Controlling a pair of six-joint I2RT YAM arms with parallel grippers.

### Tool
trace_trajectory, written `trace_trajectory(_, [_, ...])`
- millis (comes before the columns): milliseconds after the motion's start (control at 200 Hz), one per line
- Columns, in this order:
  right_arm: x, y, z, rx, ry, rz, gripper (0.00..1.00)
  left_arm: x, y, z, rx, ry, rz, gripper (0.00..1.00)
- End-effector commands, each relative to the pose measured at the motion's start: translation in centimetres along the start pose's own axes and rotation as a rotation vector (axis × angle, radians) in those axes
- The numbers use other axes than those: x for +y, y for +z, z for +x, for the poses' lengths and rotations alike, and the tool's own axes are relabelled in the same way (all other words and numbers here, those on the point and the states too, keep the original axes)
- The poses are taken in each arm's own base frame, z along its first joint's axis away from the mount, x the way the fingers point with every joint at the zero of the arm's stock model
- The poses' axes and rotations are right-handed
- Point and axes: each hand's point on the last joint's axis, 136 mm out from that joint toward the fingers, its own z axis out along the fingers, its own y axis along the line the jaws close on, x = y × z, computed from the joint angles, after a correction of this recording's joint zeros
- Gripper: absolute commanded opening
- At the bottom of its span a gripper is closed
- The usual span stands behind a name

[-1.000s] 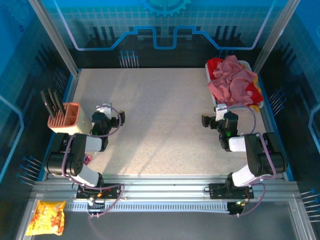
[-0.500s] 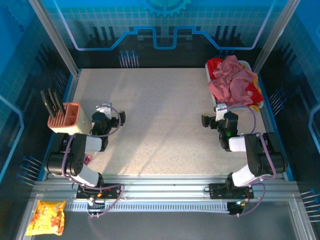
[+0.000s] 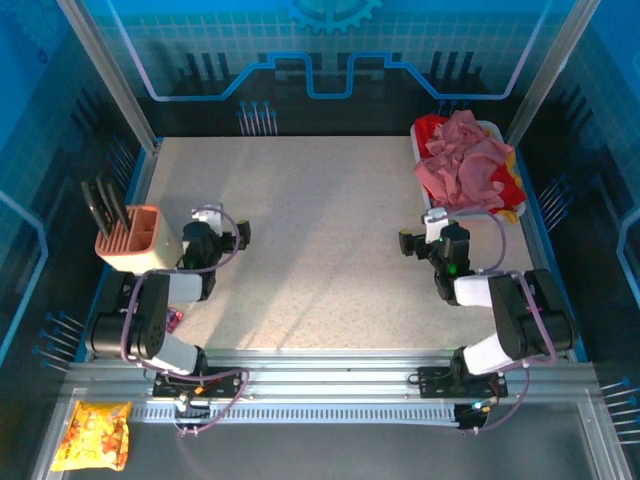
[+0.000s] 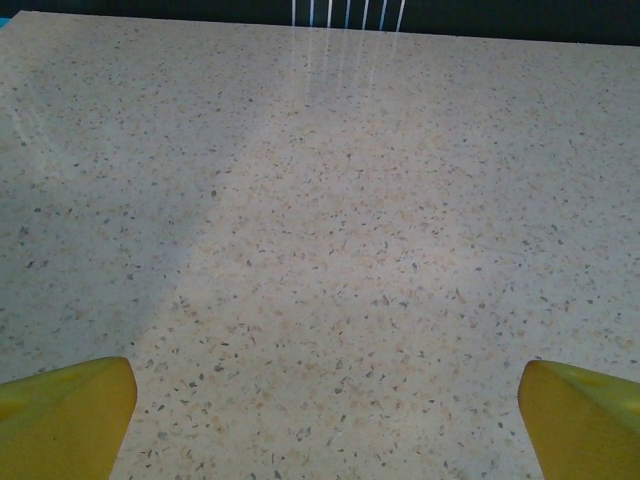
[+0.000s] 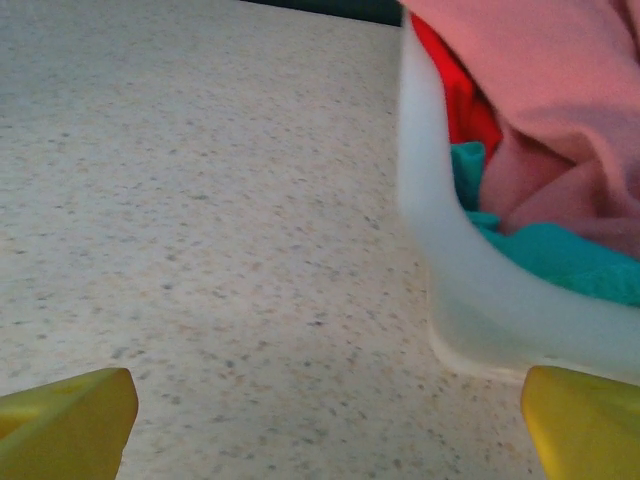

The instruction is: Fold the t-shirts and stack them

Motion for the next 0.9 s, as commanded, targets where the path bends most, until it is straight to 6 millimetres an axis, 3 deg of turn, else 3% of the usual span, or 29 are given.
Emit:
trace_trajectory(0, [0.5,-1.5,-4.3,-0.084,-0.102,0.067,1.00,-0.1,-1.2,-2.9,-0.011,-0.038,-0.008,0.99])
trace_trajectory(105, [1.1,-2.7,-5.0,-0.019,-0.110,0.102,1.00,-0.1,-2.7,-5.2,0.001,-0.083,-0.027,0.99])
trace_trajectory(220, [1.0,-5.3,-7.0,-0.020,-0.077,0.111,1.00,-0.2,-4.7,-7.5,0.050,-0.134,-0.046,0.99])
trace_trajectory(360, [0.0,-8.1,-9.5,-0.016,0.005,0.125,1.00,-0.9,-7.2,-8.5,0.136,-0.219,-0.032,0.99])
trace_trajectory(470, [-1.9,-9.4,-12.3,0.077,0.111,0.163,1.00,-3.0,-8.7,-9.3,0.194,-0.277,0.048,0.99])
trace_trajectory(535, [-2.7,-9.4,-14.1,0.139,0.138,0.156,1.00,-4.3,-9.5,-10.0,0.227,-0.303,0.091,0.99])
trace_trajectory(655, [-4.7,-9.0,-15.1,0.297,0.223,0.157,1.00,-7.0,-10.6,-11.2,0.258,-0.308,0.166,0.99])
trace_trajectory(800, [-7.1,-7.1,-14.7,0.436,0.382,0.080,1.00,-10.1,-11.9,-12.7,0.241,-0.268,0.247,0.99])
trace_trajectory(890, [-7.7,-5.5,-13.6,0.520,0.368,0.107,1.00,-11.5,-12.4,-13.1,0.237,-0.249,0.284,0.99])
